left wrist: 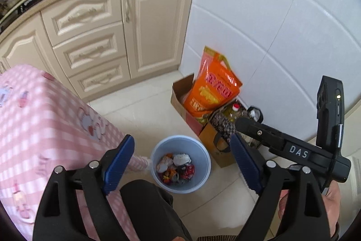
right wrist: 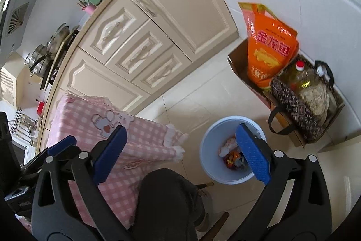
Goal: Collect trash
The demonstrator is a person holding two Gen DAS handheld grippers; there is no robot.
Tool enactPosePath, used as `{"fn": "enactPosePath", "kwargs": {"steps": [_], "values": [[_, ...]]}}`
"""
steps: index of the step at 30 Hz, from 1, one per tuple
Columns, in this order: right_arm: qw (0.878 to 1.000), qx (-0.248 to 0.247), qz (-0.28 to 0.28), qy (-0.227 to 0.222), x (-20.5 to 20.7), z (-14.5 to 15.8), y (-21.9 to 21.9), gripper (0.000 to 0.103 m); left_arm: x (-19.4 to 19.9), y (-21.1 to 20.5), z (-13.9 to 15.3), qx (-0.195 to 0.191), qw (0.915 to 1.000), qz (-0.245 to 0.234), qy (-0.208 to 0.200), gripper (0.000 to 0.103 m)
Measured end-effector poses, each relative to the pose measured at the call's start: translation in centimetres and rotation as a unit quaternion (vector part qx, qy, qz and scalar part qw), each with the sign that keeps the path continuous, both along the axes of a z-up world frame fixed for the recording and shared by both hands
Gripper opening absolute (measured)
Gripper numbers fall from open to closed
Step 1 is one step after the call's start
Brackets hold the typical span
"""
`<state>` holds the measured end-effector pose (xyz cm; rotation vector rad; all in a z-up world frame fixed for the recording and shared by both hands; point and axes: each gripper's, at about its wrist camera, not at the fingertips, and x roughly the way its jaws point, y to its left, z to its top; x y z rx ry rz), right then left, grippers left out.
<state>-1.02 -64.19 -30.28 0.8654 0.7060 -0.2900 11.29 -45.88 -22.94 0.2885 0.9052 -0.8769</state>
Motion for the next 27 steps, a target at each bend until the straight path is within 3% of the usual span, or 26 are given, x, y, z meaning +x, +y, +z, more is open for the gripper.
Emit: {"fn": "enactPosePath", "kwargs": {"steps": [6,15,19,23,27], "values": [[0.999,-0.037,0.015,-0.032,0.3,5.6,2.3,0.096,-0.7,4.6,5.1,-0.042,0.9977,0.024,-0.048,0.087],[0.989,-0.094,0.07,-0.086,2.4,14.5,9.3,0.097,-0.5,15.0,11.1,-0.082,0.984,0.102,-0.12,0.092],[0.983,-0.112,0.102,-0.102,3.9,17.4,13.1,0.097,-0.5,20.3,13.3,-0.085,0.9717,0.152,-0.16,0.094],[0.974,-0.133,0.134,-0.124,5.5,20.6,17.7,0.097,-1.0,25.2,15.4,-0.073,0.9505,0.218,-0.209,0.095],[0.962,-0.158,0.169,-0.146,6.6,23.2,22.4,0.097,-1.3,29.3,17.3,-0.074,0.9342,0.261,-0.232,0.096]]}}
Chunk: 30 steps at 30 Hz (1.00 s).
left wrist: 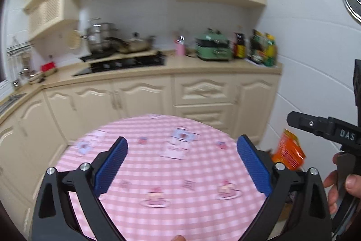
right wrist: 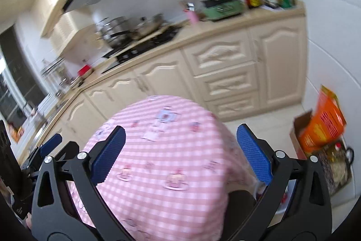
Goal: Collect trash
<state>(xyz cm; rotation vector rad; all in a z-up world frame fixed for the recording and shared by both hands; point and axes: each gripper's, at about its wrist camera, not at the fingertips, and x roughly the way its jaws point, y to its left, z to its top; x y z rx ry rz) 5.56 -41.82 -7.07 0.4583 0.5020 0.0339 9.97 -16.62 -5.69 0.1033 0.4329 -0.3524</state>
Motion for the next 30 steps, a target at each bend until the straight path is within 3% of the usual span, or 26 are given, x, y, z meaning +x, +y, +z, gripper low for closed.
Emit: {"fn": "enactPosePath", "kwargs": {"steps": [5,13,30], "values": [[0.998,-0.046,0.03,-0.032,0.7,2.8,5.8,0.097,-0.6,4.4,2.1,-0.01,0.9984,0.05,-0.025,0.096],[0.992,-0.096,0.043,-0.065,0.8,5.2,11.5,0.097,-2.4,10.2,4.6,-0.033,0.9927,0.104,-0.052,0.097],[0.982,-0.157,0.033,-0.096,-0.1,6.9,17.0,0.097,-4.7,13.8,6.1,-0.042,0.9836,0.154,-0.083,0.098]]}}
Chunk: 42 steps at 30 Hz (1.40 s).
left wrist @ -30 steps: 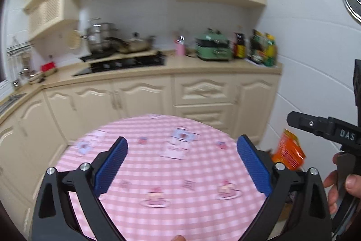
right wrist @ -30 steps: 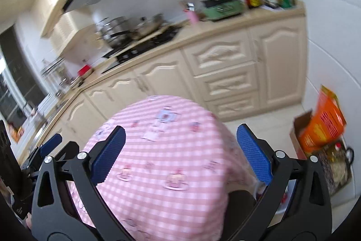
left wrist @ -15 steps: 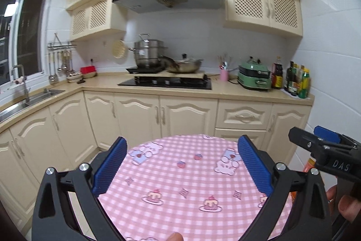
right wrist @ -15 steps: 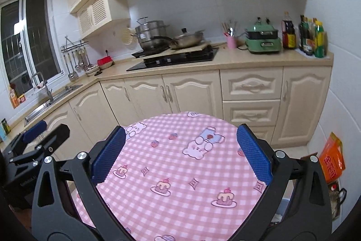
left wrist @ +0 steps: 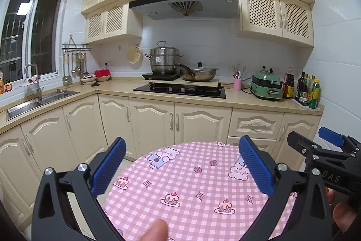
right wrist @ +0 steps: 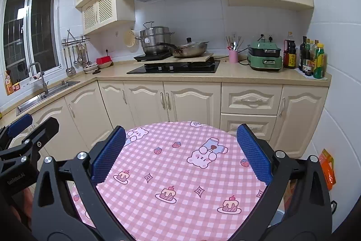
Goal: Collect trash
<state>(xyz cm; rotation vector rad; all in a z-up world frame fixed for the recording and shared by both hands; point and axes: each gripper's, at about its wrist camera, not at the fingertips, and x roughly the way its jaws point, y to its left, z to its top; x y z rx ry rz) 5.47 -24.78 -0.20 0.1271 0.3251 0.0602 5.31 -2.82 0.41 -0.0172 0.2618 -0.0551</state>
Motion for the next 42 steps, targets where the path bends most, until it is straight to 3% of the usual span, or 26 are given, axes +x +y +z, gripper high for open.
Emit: {"fn": "enactPosePath", "kwargs": {"steps": [15,42], "values": [[1.0,-0.004,-0.011,-0.004,-0.28,0.17,0.56,0.097,0.0,0.98,0.23,-0.021,0.9998,-0.006,0.001,0.099],[1.0,-0.009,-0.013,-0.011,-0.44,0.45,0.86,0.097,-0.13,0.7,-0.12,-0.014,0.9999,-0.006,-0.007,0.099]]}}
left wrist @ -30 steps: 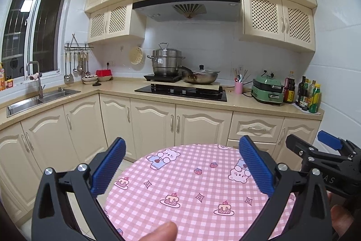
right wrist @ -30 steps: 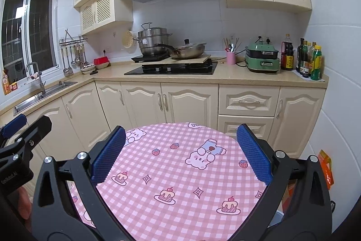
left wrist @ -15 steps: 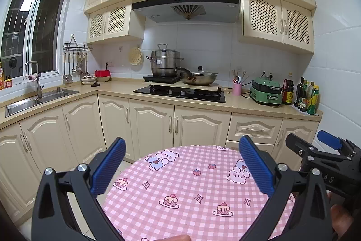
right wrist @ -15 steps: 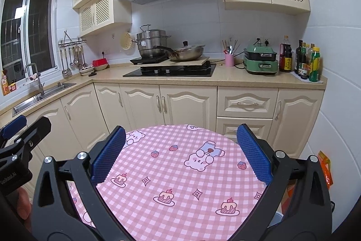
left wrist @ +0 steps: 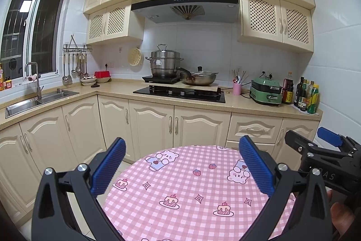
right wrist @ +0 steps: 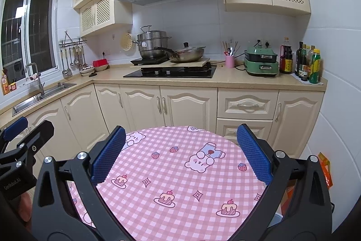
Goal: Collect trash
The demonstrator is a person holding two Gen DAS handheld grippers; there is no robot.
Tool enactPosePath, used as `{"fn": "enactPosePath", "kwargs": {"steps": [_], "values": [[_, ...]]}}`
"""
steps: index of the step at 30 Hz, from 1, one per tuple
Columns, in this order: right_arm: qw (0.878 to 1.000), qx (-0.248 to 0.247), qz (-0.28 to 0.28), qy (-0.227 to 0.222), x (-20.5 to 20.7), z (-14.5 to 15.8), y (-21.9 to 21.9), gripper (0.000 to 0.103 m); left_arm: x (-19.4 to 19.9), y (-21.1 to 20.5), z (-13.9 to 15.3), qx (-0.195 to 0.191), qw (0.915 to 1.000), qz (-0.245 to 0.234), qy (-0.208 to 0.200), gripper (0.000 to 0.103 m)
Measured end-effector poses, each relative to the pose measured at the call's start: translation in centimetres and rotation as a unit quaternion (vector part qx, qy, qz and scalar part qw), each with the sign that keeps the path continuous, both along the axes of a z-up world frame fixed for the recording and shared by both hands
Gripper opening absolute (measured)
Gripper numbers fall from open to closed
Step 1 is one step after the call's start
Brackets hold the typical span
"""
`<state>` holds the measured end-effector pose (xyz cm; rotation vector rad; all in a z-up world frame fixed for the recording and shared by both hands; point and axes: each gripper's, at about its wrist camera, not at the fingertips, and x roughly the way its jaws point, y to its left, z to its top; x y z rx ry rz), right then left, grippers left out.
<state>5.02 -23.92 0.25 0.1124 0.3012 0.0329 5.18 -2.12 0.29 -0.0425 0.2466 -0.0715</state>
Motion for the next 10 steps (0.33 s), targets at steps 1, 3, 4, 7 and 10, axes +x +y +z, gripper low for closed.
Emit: {"fn": "enactPosePath", "kwargs": {"steps": [1,3,4,7,10], "values": [[1.0,-0.001,0.0,0.0,0.0,0.0,0.0,0.097,0.0,0.0,0.0,0.002,1.0,0.002,-0.002,0.099],[1.0,0.0,0.0,0.0,0.1,0.0,0.0,0.097,0.1,0.0,-0.1,0.005,1.0,0.002,-0.002,0.099],[1.0,0.0,0.0,0.001,0.2,0.0,0.0,0.097,0.2,-0.1,-0.1,0.007,1.0,0.002,0.001,0.099],[1.0,0.002,0.002,0.004,0.5,-0.2,0.1,0.097,0.6,-0.1,-0.3,0.01,0.9999,0.006,0.006,0.099],[1.0,-0.002,0.002,0.004,0.7,-0.3,0.3,0.097,1.1,0.0,-0.7,0.016,0.9997,0.016,0.012,0.099]]}}
